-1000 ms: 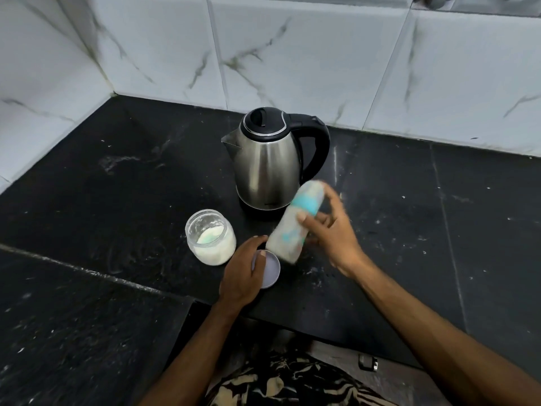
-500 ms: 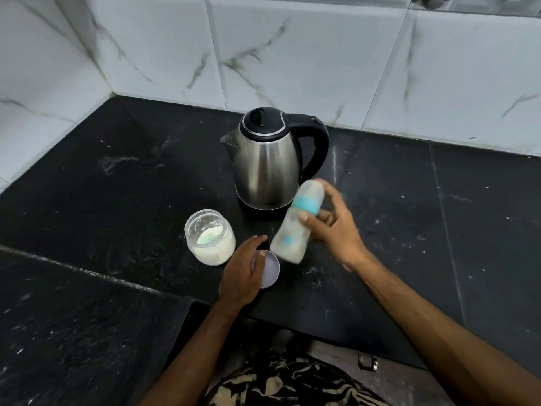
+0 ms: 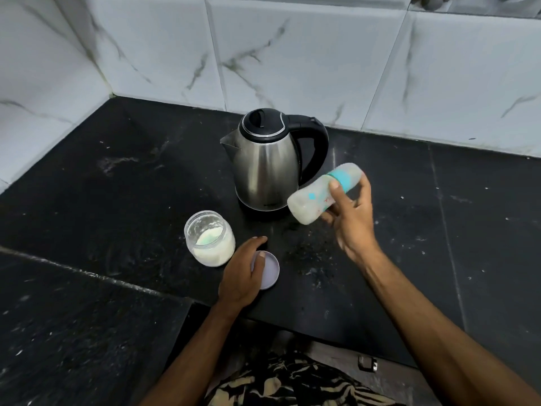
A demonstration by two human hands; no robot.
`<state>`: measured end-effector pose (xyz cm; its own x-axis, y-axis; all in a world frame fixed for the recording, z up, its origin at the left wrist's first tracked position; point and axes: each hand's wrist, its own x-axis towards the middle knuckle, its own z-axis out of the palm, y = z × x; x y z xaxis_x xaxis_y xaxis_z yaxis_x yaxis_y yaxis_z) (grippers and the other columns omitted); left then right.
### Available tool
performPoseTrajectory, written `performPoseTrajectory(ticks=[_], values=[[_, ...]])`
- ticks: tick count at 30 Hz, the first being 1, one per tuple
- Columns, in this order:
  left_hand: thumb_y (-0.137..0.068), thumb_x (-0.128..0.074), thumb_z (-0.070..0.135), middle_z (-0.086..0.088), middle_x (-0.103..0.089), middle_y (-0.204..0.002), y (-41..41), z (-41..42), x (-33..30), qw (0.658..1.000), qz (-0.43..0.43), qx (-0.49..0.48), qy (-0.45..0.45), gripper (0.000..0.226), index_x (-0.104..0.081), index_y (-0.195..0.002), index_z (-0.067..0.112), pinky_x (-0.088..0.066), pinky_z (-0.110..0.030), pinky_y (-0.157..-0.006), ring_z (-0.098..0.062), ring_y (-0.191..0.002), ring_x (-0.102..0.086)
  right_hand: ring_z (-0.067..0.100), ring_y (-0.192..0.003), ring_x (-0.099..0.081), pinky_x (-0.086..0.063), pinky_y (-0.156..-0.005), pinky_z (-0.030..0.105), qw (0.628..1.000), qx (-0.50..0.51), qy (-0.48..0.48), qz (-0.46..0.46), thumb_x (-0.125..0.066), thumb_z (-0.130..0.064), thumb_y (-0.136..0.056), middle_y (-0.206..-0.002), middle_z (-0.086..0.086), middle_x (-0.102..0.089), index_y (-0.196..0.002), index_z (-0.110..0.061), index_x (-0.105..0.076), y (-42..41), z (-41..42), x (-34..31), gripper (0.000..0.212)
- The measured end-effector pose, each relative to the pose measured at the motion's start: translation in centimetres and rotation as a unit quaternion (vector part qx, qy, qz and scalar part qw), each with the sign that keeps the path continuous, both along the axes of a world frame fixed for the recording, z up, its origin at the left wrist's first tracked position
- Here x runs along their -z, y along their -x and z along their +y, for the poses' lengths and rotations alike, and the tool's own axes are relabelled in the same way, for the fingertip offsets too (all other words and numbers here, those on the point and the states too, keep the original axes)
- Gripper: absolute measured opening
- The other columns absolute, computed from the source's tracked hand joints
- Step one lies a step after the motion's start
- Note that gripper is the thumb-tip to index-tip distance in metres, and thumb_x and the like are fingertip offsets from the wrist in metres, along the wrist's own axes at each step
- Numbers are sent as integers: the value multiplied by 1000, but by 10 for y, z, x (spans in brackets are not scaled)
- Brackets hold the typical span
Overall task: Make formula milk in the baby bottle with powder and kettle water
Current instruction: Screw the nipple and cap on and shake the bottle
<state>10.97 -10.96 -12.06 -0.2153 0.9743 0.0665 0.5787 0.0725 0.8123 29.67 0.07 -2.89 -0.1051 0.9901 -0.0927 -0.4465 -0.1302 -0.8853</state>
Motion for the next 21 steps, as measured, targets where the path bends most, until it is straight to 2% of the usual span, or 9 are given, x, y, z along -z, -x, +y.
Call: performPoseTrajectory(ticks=[2, 5, 7, 10, 12, 15, 17, 19, 21], values=[[-95, -44, 23, 4, -59, -134, 1, 1, 1, 1000, -1, -4, -6, 42, -60, -130, 8, -34, -21, -110, -16, -128, -54, 23, -92, -73, -62, -70, 45, 998, -57, 7, -31, -78, -26, -79, -98, 0, -76, -145, -26, -34, 2, -10, 6, 79], [-94, -45, 19, -2, -61, -134, 2, 2, 1, 1000, -8, 11, -6, 41, -60, -130, 7, -40, -37, -110, -22, -127, -55, 24, -95, -73, -60, -69, 34, 969, -200, -28, -142, -84, -27, -71, -107, 8, -74, -140, -33, -41, 2, -30, 14, 82], [-94, -45, 21, 0, -60, -134, 2, 1, 1, 1000, -9, 8, -11, 41, -60, -130, 8, -39, -35, -111, -20, -128, -54, 21, -93, -74, -59, -68, 31, 978, -164, -35, -126, -80, -22, -74, -103, 5, -75, -138, -33, -42, 2, -24, 12, 75], [-95, -44, 24, 2, -60, -134, 1, 0, 0, 1000, -5, 0, -10, 41, -60, -131, 10, -37, -29, -112, -16, -129, -53, 20, -92, -73, -62, -67, 42, 999, -23, 14, -23, -73, -20, -83, -95, -3, -76, -143, -25, -37, -1, -1, 1, 71], [-95, -44, 24, 3, -60, -134, 0, 0, -1, 1000, -3, 0, -7, 41, -60, -130, 10, -36, -27, -112, -17, -129, -53, 24, -96, -72, -62, -72, 48, 1000, -12, 25, -6, -73, -19, -84, -101, 2, -75, -145, -26, -35, 0, -1, 3, 72], [-94, -46, 21, -1, -59, -135, 2, 0, 0, 1000, -10, 10, -6, 41, -59, -130, 7, -39, -36, -112, -24, -127, -55, 30, -100, -72, -61, -73, 41, 977, -180, -15, -115, -83, -22, -77, -118, 18, -68, -141, -33, -40, 5, -25, 14, 78], [-94, -44, 21, -6, -61, -135, 2, 1, -1, 1000, -20, 15, 2, 42, -58, -131, 7, -41, -44, -110, -25, -127, -56, 29, -100, -72, -60, -73, 36, 958, -238, -42, -154, -85, -21, -75, -116, 17, -69, -141, -33, -41, 5, -30, 18, 80], [-94, -43, 23, -4, -61, -134, 2, 1, -1, 1000, -14, 4, -3, 42, -59, -131, 9, -40, -39, -111, -22, -128, -54, 25, -95, -73, -61, -68, 36, 982, -138, -28, -125, -83, -21, -76, -110, 11, -73, -139, -31, -43, 5, -18, 11, 75], [-95, -44, 25, -1, -61, -134, 1, 0, -1, 1000, -3, 0, -7, 42, -60, -131, 10, -37, -31, -112, -18, -129, -53, 22, -92, -74, -62, -69, 43, 996, -30, 7, -78, -75, -21, -81, -96, -1, -76, -141, -26, -39, 2, -3, 4, 70]])
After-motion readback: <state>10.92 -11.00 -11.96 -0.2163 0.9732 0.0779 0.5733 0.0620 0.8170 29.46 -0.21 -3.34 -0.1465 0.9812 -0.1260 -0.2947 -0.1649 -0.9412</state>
